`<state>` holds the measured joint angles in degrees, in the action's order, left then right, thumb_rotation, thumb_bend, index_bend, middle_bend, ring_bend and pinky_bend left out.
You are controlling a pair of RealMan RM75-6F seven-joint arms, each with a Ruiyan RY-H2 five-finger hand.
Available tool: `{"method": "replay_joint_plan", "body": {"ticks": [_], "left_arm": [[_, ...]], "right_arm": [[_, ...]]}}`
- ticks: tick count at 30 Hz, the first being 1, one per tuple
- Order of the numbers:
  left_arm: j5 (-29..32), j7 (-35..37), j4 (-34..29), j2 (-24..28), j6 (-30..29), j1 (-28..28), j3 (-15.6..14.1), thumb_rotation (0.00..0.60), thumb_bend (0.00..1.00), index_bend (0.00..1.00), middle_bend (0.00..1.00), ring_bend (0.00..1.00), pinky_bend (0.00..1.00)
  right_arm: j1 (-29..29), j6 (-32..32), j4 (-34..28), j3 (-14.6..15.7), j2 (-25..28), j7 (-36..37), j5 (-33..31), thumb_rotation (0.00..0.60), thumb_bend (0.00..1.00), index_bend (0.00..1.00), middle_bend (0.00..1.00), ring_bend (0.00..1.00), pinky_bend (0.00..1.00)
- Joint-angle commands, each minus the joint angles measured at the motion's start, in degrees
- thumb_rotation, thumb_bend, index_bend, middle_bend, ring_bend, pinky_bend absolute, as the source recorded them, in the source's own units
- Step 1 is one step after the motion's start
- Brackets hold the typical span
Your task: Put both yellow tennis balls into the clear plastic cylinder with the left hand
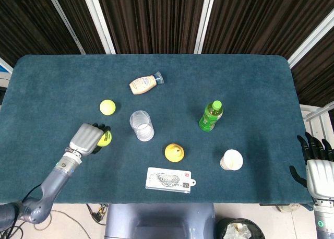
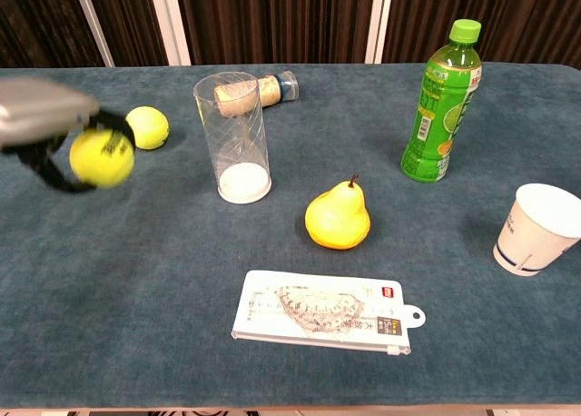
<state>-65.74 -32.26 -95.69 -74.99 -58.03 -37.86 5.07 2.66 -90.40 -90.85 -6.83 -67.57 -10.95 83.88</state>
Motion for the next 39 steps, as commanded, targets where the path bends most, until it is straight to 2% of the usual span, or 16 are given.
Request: {"method": "replay_joint_plan", "body": {"ticks": [1, 7, 8, 10, 13, 18, 27, 33, 35, 37, 39], "left_arm": [[-1.0, 0.6, -3.6, 2.9, -2.2, -0.5, 2.7, 0.600, 0.39, 0.37, 0.44, 0.38, 0.56], [2.3, -4.6, -8.3, 5.5, -3.1, -3.5, 6.8, 0.600, 0.39, 0.37, 0.44, 0.38, 0.55], [4.1, -6.7, -9.3, 5.5, -2.3, -5.2, 8.0, 0.600, 0.39, 0.37, 0.44, 0.38, 0.55], [7.3, -10.6, -10.2, 4.9, -1.2, -7.6, 8.8, 0.600, 0.39, 0.37, 0.43, 0.38, 0.55], [11.7, -15.6, -11.0, 3.3, -1.2, -10.5, 9.0, 0.600, 0.39, 0.37, 0.43, 0.37, 0.54], [15.7, -19.6, -11.0, 0.1, -2.9, -13.8, 9.6, 0.600, 0.39, 0.37, 0.43, 0.37, 0.54], [19.7, -24.4, -10.2, -3.7, -5.0, -18.0, 8.4, 0.600, 0.36, 0.37, 0.42, 0.36, 0.52], [22.1, -26.2, -10.2, -4.3, -6.7, -19.7, 8.0, 0.600, 0.27, 0.37, 0.38, 0.32, 0.48], [22.9, -26.9, -10.4, -4.5, -7.3, -20.2, 7.8, 0.600, 0.18, 0.36, 0.35, 0.27, 0.42], [23.7, -27.3, -10.6, -4.7, -7.9, -20.5, 7.9, 0.600, 0.06, 0.34, 0.28, 0.17, 0.29], [24.5, -28.0, -10.8, -4.9, -8.4, -21.0, 7.9, 0.600, 0.01, 0.31, 0.23, 0.09, 0.19]], "right_arm": [[0.1, 0.1, 0.0, 0.0, -0.1, -0.1, 0.0, 0.600, 0.34, 0.12, 0.08, 0.11, 0.09], [0.2, 0.4, 0.3, 0.1, -0.4, -0.3, 0.0, 0.600, 0.34, 0.12, 0.08, 0.11, 0.09], [0.3, 0.7, 0.4, 0.2, -0.5, -0.4, 0.0, 0.600, 0.34, 0.12, 0.08, 0.11, 0.09], [0.3, 0.9, 0.6, 0.2, -0.6, -0.5, -0.1, 0.600, 0.34, 0.12, 0.08, 0.11, 0.09], [0.3, 0.8, 0.6, 0.2, -0.6, -0.5, -0.1, 0.600, 0.34, 0.12, 0.08, 0.11, 0.09], [0.2, 0.6, 0.7, 0.1, -0.5, -0.3, -0.2, 0.600, 0.34, 0.12, 0.08, 0.11, 0.09], [0.1, 0.4, 0.8, -0.1, -0.3, 0.3, -0.3, 0.600, 0.34, 0.12, 0.08, 0.11, 0.09], [0.0, 0.2, 0.7, -0.2, -0.2, 0.5, -0.3, 0.600, 0.34, 0.12, 0.08, 0.11, 0.09], [0.1, 0.4, 0.7, -0.2, -0.2, 0.5, -0.4, 0.600, 0.34, 0.12, 0.08, 0.11, 0.09], [0.1, 0.4, 0.7, -0.2, -0.3, 0.4, -0.5, 0.600, 0.34, 0.12, 0.08, 0.11, 0.09], [0.1, 0.5, 0.7, -0.1, -0.2, 0.4, -0.4, 0.600, 0.34, 0.12, 0.08, 0.11, 0.09]]}}
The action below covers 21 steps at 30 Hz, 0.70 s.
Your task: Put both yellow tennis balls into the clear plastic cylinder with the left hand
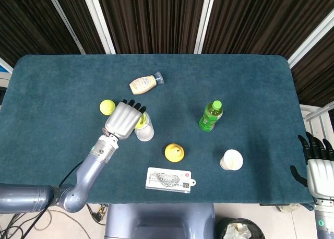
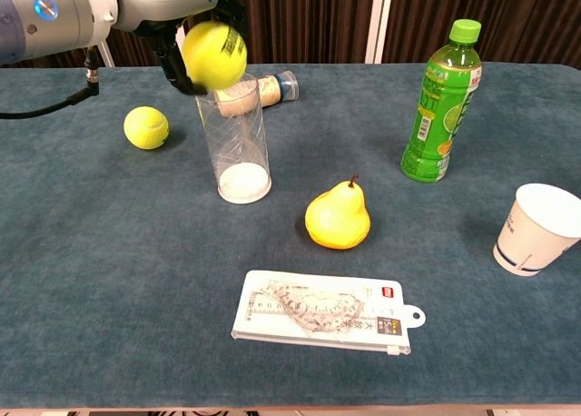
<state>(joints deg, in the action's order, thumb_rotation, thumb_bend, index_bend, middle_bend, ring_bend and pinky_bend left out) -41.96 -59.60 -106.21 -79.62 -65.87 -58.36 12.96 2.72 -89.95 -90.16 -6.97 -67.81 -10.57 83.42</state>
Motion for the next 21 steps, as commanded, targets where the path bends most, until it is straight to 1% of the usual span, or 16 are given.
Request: {"method": "replay_joint_plan", "body": {"ticks": [1, 3, 5, 10, 14, 16, 18, 21], "left_arm": [[1.0, -0.8, -0.5, -0.3, -0.8, -0.7, 0.0, 0.600, 0.00, 0.29, 0.20, 0.06, 0.16], [1.2, -0.9, -1.0, -0.2, -1.1, -1.0, 0.1, 0.600, 0.00, 0.28, 0.16, 0.03, 0.13], [1.0, -0.7, -1.6, -0.1, -1.5, -1.0, 0.1, 0.600, 0.00, 0.27, 0.15, 0.02, 0.11], [-0.6, 0.1, -3.6, 1.6, -3.7, -0.7, 0.9, 0.600, 0.00, 0.26, 0.14, 0.01, 0.11], [-2.0, 2.2, -5.6, 4.8, -6.0, 1.0, 1.3, 0.600, 0.00, 0.25, 0.14, 0.02, 0.11], [-2.4, 2.9, -5.7, 6.5, -6.3, 2.1, 0.7, 0.600, 0.00, 0.25, 0.14, 0.02, 0.11], [-2.4, 4.3, -5.1, 8.6, -6.2, 3.8, -0.7, 0.600, 0.00, 0.24, 0.13, 0.02, 0.11], [-2.1, 8.8, -2.8, 11.0, -3.9, 6.2, -2.4, 0.600, 0.00, 0.24, 0.14, 0.02, 0.11]], "right_arm": [[0.0, 0.0, -0.1, 0.0, 0.0, 0.0, 0.0, 0.600, 0.34, 0.12, 0.08, 0.11, 0.09], [0.0, 0.0, -0.1, 0.0, 0.0, 0.1, 0.0, 0.600, 0.34, 0.12, 0.08, 0.11, 0.09], [0.0, 0.0, 0.0, 0.0, 0.0, -0.1, 0.0, 0.600, 0.34, 0.12, 0.08, 0.11, 0.09], [0.0, -0.1, -0.1, -0.1, 0.0, 0.0, -0.1, 0.600, 0.34, 0.12, 0.08, 0.11, 0.09], [0.0, -0.1, -0.1, 0.1, -0.1, -0.1, 0.2, 0.600, 0.34, 0.12, 0.08, 0.11, 0.09], [0.0, -0.2, -0.1, 0.0, -0.1, -0.2, 0.2, 0.600, 0.34, 0.12, 0.08, 0.11, 0.09], [-0.1, -0.3, -0.1, 0.0, -0.2, -0.3, 0.2, 0.600, 0.34, 0.12, 0.08, 0.11, 0.09], [-0.1, -0.2, 0.0, 0.0, -0.4, -0.6, 0.0, 0.600, 0.34, 0.12, 0.08, 0.11, 0.09]]}}
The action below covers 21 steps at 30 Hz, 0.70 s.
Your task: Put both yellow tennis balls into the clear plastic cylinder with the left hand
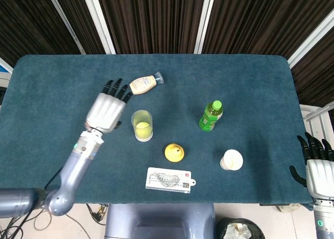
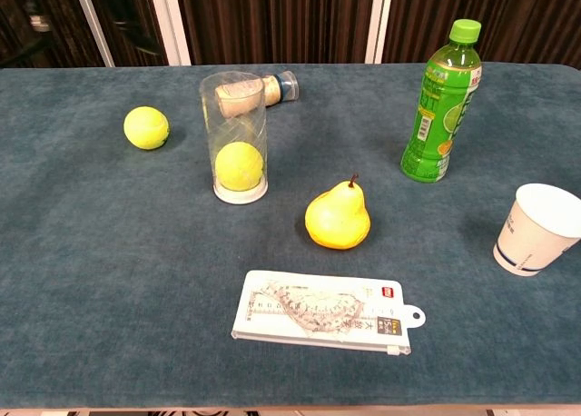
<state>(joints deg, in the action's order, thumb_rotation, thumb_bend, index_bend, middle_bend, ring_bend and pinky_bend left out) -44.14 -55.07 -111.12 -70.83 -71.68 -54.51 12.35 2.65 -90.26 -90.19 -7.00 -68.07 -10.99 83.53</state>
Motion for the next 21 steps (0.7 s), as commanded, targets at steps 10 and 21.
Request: {"method": "replay_joint_plan", "body": {"ticks": [10, 21], "left_arm": [[-2.2, 22.3, 23.9, -1.5, 15.8, 5.2, -3.7, 0.600, 0.00, 0.21, 0.12, 0.02, 0.11], [-4.5, 28.7, 43.9, -12.2, 24.4, 3.0, -3.8, 0.600, 0.00, 0.21, 0.09, 0.01, 0.11]], "right_arm": [[0.4, 1.2, 0.8, 0.2, -1.4, -2.5, -1.0, 0.600, 0.34, 0.12, 0.08, 0.11, 0.09], [1.2, 4.0, 3.8, -0.4, -2.8, -2.8, -4.1, 0.600, 0.34, 0.12, 0.08, 0.11, 0.09]]}}
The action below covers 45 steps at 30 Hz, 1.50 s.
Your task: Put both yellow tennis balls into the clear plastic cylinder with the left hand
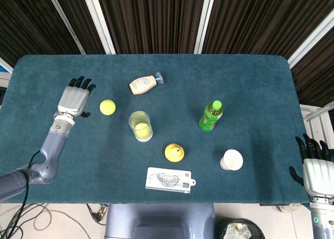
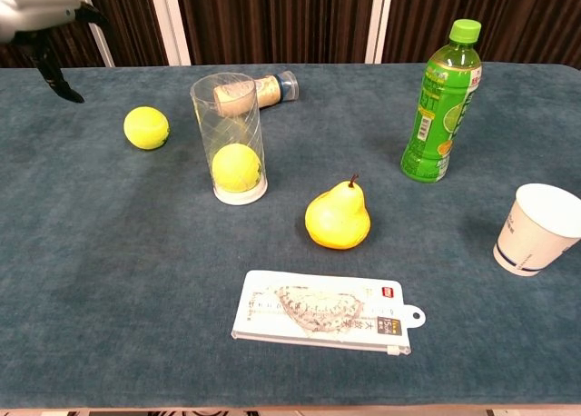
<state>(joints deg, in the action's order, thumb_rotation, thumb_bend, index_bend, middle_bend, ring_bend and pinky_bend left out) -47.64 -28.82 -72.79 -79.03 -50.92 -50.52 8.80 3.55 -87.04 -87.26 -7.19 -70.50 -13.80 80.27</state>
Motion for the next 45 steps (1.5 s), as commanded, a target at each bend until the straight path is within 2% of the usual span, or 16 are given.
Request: {"method": "replay_joint_plan", "body": {"ticks": [1, 9, 18, 23, 26, 31, 35, 40, 42, 45], "left_arm": [[-1.3, 3.0, 6.9, -4.9, 4.3, -1.2, -0.2, 0.600, 0.00, 0.21, 0.09, 0.01, 0.11], [-4.7, 6.9, 16.5, -11.0, 9.4, -2.9, -0.7, 0.600, 0.00, 0.21, 0.09, 0.02, 0.11], [-7.4, 8.0, 24.7, -17.2, 11.8, -4.4, -1.0, 0.600, 0.01, 0.21, 0.10, 0.02, 0.18], [-8.3, 6.9, 27.3, -19.9, 12.1, -5.0, -1.1, 0.600, 0.11, 0.20, 0.13, 0.07, 0.26], [-7.8, 4.7, 29.1, -21.4, 12.4, -5.2, -1.4, 0.600, 0.17, 0.22, 0.19, 0.13, 0.33], [-6.4, 1.5, 30.5, -22.8, 13.3, -5.3, -1.3, 0.600, 0.37, 0.32, 0.39, 0.33, 0.55], [-6.1, -0.5, 30.7, -23.1, 12.4, -5.3, -1.1, 0.600, 0.46, 0.40, 0.49, 0.41, 0.62], [-6.4, -0.7, 27.5, -21.6, 8.9, -5.2, 0.6, 0.600, 0.48, 0.43, 0.51, 0.43, 0.63], [-7.2, 0.3, 23.9, -19.5, 6.6, -5.1, 1.9, 0.600, 0.48, 0.43, 0.50, 0.43, 0.63], [-8.8, 1.8, 13.8, -13.4, 2.8, -4.3, 3.9, 0.600, 0.47, 0.43, 0.50, 0.43, 0.61]], "right_arm": [[0.4, 1.1, 1.2, -0.3, -0.5, -0.1, -1.2, 0.600, 0.34, 0.12, 0.08, 0.11, 0.09], [1.1, 3.1, 4.0, -0.8, -1.9, -0.4, -3.2, 0.600, 0.34, 0.12, 0.08, 0.11, 0.09], [1.4, 3.3, 5.0, -0.7, -2.6, -0.6, -3.3, 0.600, 0.34, 0.12, 0.08, 0.11, 0.09], [1.3, 3.1, 4.8, -0.7, -2.5, -0.3, -3.3, 0.600, 0.34, 0.12, 0.08, 0.11, 0.09], [1.2, 2.8, 4.5, -0.7, -2.2, 0.1, -3.1, 0.600, 0.34, 0.12, 0.08, 0.11, 0.09], [1.1, 2.4, 4.1, -0.7, -1.9, 0.4, -2.8, 0.600, 0.34, 0.12, 0.08, 0.11, 0.09], [1.1, 2.2, 3.9, -0.7, -1.7, 0.6, -2.6, 0.600, 0.34, 0.12, 0.08, 0.11, 0.09], [1.0, 2.0, 3.6, -0.7, -1.5, 0.8, -2.5, 0.600, 0.34, 0.12, 0.08, 0.11, 0.09], [0.9, 2.0, 3.5, -0.7, -1.5, 1.0, -2.5, 0.600, 0.34, 0.12, 0.08, 0.11, 0.09], [1.0, 2.1, 3.4, -0.6, -1.4, 1.1, -2.5, 0.600, 0.34, 0.12, 0.08, 0.11, 0.09]]}}
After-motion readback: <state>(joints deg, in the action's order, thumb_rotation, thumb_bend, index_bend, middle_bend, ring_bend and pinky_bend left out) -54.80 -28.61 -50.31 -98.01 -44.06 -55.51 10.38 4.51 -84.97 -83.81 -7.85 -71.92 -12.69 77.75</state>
